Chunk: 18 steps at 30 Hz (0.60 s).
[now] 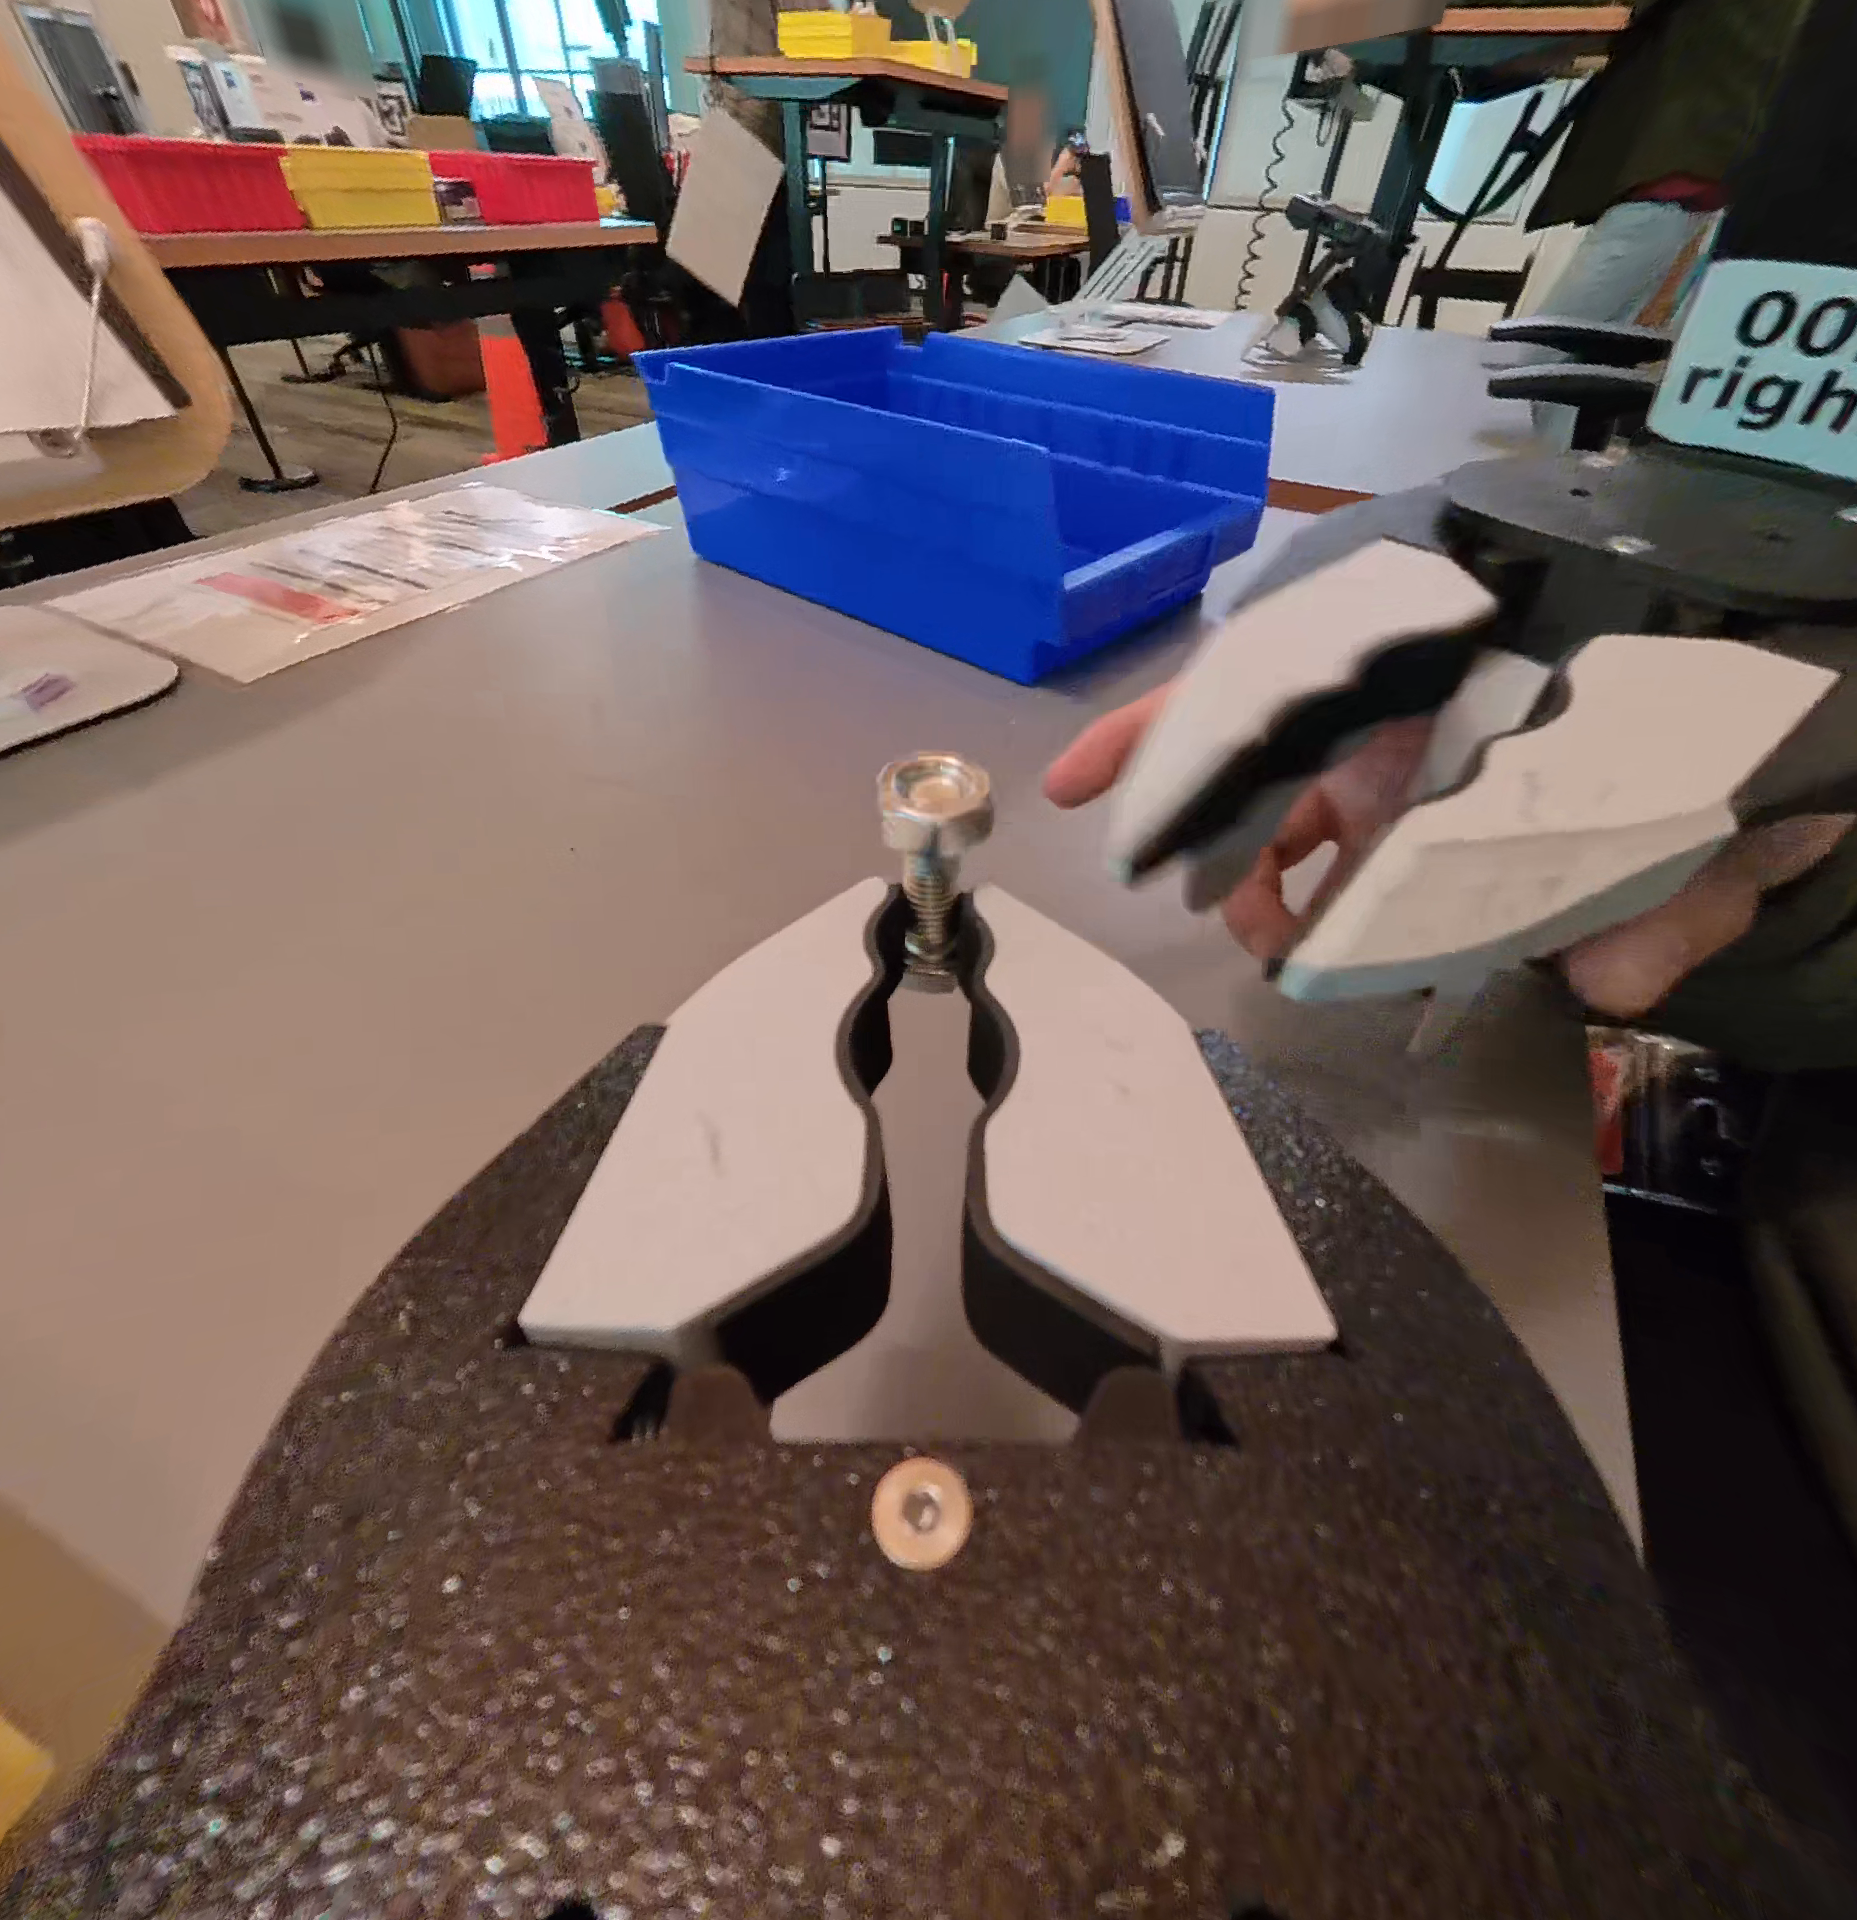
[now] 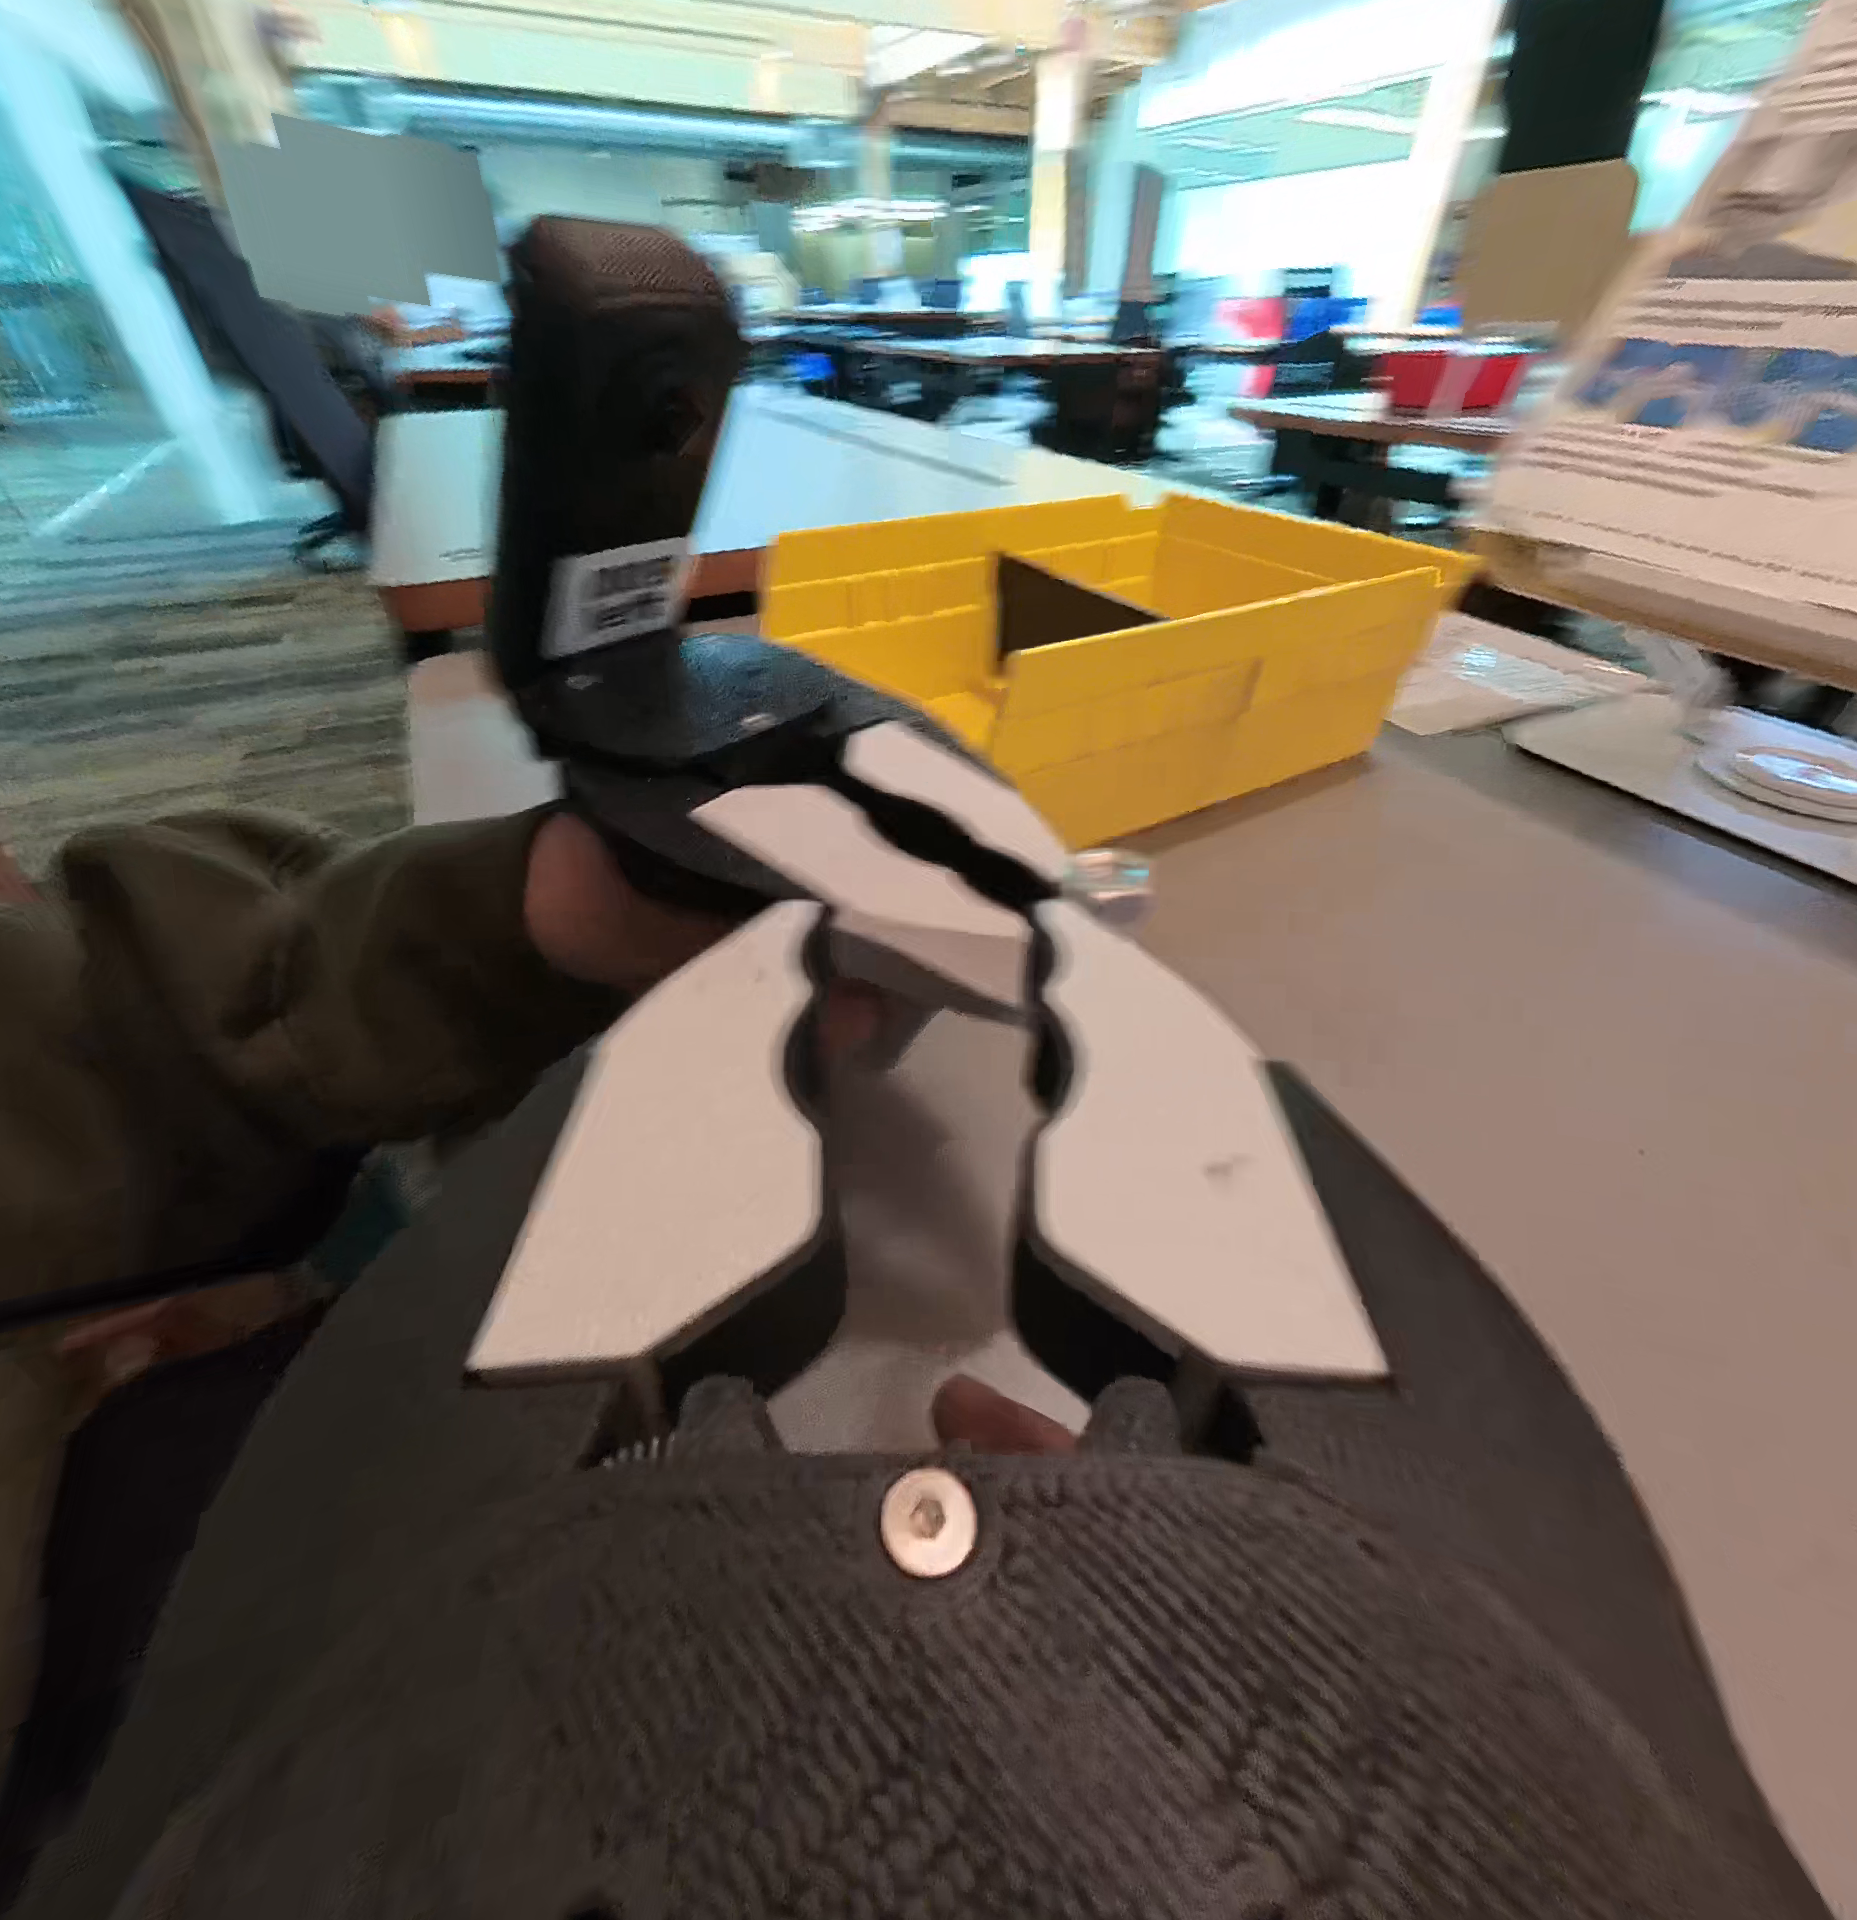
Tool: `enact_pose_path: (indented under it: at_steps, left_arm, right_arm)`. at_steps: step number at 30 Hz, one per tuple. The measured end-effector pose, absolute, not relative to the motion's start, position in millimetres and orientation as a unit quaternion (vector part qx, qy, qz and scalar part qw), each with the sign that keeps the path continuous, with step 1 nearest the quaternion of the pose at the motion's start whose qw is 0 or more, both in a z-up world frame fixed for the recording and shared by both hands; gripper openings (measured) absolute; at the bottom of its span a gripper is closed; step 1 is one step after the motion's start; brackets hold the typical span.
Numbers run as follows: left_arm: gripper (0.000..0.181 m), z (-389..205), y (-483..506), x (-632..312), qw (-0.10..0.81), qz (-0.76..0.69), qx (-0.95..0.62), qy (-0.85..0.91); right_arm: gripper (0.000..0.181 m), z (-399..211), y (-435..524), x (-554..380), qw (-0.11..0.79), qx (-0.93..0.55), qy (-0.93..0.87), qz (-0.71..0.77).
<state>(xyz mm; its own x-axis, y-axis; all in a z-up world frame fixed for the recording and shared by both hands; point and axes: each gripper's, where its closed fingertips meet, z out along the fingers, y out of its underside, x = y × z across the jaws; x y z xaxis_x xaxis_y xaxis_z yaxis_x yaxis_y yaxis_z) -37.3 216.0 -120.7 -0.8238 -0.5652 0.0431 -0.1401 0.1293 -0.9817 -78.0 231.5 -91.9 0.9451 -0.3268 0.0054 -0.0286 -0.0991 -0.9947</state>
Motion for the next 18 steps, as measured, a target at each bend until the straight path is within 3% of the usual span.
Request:
enact_pose_path:
  at_steps: [1, 5, 7, 12, 16, 18]
  left_arm:
    - [0.009, -120, 217, -38, 0.167, -0.617, -0.243, 0.729]
    - [0.009, -120, 212, -43, 0.158, -0.620, -0.222, 0.736]
    - [0.009, -121, 207, -48, 0.150, -0.621, -0.206, 0.741]
    - [0.009, -124, 208, -44, 0.158, -0.608, -0.219, 0.747]
    - [0.009, -123, 217, -38, 0.157, -0.613, -0.245, 0.735]
    - [0.009, -123, 215, -41, 0.156, -0.613, -0.236, 0.737]
  right_arm:
    - [0.021, -91, 233, -86, 0.664, -0.735, 0.102, -0.091]
    - [0.059, -87, 228, -66, 0.668, -0.714, 0.150, -0.147]
    - [0.070, -87, 227, -62, 0.666, -0.713, 0.163, -0.150]
    - [0.069, -95, 235, -73, 0.660, -0.729, 0.148, -0.109]
    - [0.034, -93, 233, -89, 0.666, -0.736, 0.099, -0.073]
    - [0.050, -89, 230, -76, 0.670, -0.723, 0.130, -0.111]
